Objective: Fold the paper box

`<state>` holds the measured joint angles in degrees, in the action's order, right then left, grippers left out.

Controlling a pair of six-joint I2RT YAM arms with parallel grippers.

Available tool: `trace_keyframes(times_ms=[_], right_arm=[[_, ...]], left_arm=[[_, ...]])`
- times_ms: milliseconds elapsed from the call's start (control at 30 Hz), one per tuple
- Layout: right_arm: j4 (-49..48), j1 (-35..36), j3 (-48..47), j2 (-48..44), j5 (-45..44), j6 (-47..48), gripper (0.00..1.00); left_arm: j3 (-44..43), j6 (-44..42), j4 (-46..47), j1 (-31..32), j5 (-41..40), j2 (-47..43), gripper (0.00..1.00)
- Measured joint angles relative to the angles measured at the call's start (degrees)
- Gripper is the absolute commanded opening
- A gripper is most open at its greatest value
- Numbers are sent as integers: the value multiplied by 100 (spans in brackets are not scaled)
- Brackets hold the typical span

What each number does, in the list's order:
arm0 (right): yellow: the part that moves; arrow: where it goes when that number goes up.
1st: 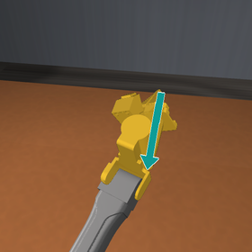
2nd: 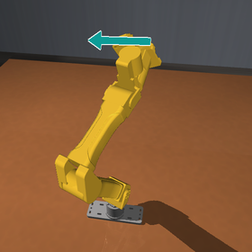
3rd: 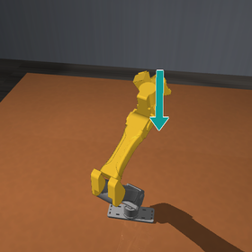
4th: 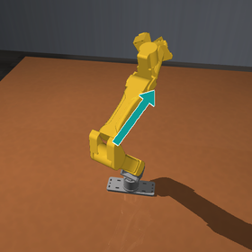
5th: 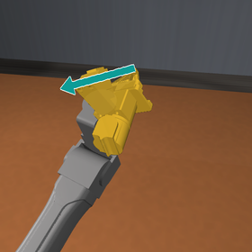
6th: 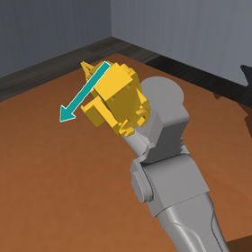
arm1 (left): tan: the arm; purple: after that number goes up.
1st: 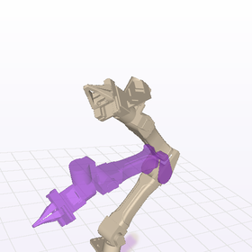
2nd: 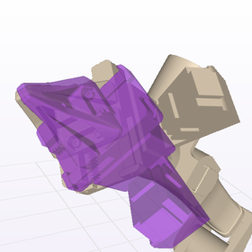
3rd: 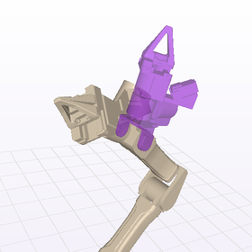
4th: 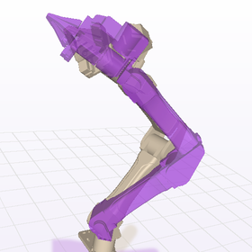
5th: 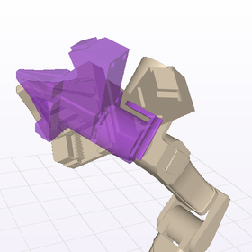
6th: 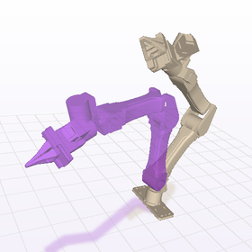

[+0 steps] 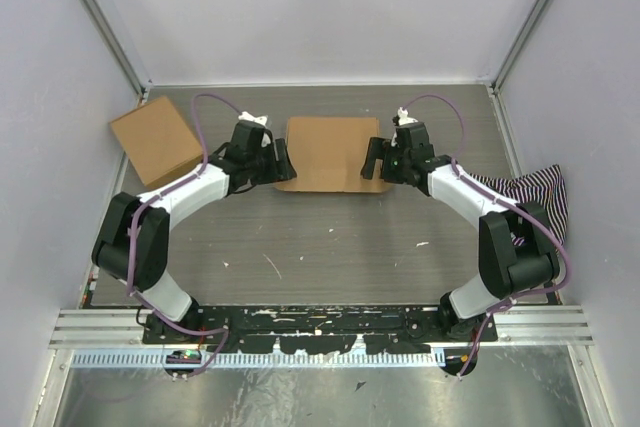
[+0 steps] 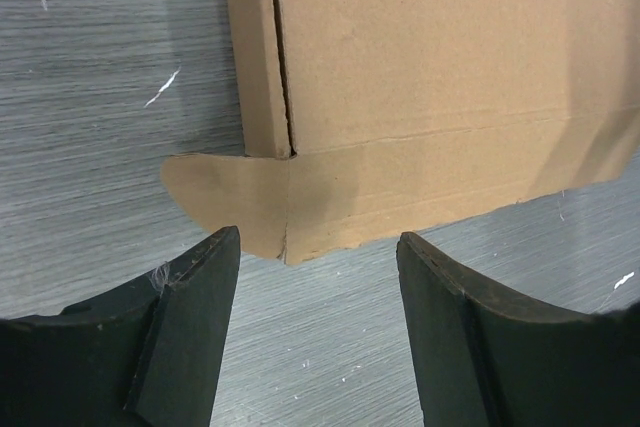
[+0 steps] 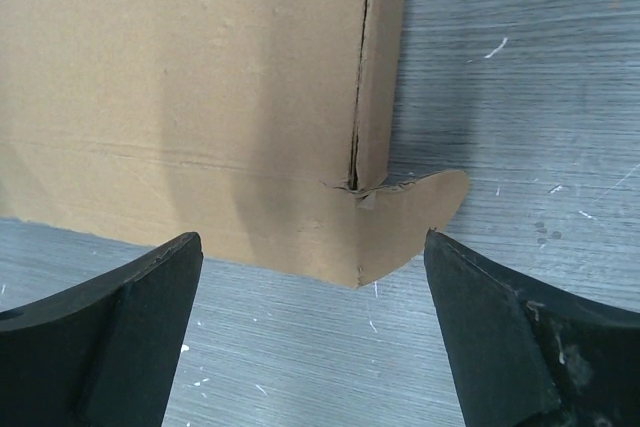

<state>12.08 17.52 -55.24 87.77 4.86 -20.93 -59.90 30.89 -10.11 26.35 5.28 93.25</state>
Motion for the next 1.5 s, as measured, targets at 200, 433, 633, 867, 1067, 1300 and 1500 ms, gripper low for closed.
trace_keyframes(times_ms=[200,433,633,867,1067,1300,1500], right_arm=[[-2,57,0,11,-186,81,95],[-2,160,15,162,-291,149,94],[-2,219,20,308,-337,214,94],[2,354,20,501,-282,282,88],[48,420,17,503,-105,304,86],[256,422,13,450,42,295,84],[446,422,-61,315,210,264,82]], left_arm=[[-2,-46,2,79,-35,15,70],[-37,-195,-55,190,-214,133,70],[-203,-356,-90,201,-343,407,70],[-249,-382,-116,251,-348,553,67],[-337,-382,-271,297,-232,553,64],[-562,-382,-688,295,-37,553,61],[-688,-378,-887,295,149,553,59]])
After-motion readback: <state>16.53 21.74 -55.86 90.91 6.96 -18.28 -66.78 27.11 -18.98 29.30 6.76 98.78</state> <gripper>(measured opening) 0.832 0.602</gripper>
